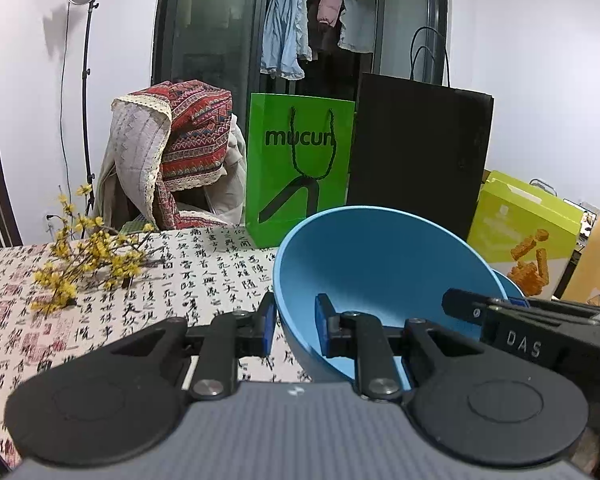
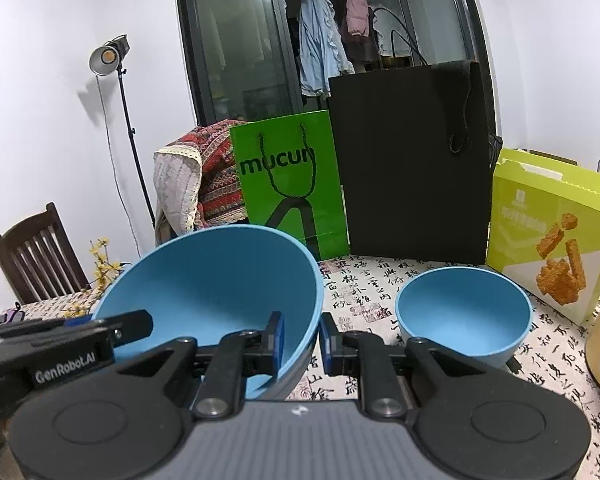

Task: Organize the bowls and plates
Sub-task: 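Carry the blue bowl with both grippers toward the blue bowl by the flower vase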

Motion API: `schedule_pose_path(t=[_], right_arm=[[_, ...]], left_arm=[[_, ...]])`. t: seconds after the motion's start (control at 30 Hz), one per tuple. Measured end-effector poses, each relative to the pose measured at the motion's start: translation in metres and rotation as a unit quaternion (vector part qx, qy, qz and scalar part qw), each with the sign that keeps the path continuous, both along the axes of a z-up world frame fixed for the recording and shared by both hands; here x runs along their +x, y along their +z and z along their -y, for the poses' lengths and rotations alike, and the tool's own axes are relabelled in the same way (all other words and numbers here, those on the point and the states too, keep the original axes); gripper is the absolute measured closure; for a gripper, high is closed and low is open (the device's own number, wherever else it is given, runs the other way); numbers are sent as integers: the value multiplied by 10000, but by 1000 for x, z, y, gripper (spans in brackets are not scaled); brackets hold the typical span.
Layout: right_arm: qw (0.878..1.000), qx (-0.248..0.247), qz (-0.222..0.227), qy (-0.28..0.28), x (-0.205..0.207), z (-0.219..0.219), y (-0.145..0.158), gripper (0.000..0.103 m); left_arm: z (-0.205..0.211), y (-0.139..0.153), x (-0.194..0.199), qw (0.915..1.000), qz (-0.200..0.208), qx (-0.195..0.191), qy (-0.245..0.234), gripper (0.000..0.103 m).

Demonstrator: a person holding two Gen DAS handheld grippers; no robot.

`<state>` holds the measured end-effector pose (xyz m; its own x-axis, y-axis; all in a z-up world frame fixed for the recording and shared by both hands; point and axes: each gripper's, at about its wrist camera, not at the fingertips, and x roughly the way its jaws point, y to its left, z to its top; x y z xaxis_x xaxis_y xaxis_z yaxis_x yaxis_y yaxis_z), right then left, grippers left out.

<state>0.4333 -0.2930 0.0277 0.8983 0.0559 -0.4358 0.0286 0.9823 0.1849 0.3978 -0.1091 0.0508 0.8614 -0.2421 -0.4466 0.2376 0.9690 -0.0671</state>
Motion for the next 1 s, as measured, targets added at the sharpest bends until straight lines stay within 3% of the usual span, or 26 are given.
schedule_pose_path(t=[1.0], right_arm=[[9998,127,77,136,-111,-22,2,85]], left_arm=[[-31,3,-114,9993,136,-273,233,82]])
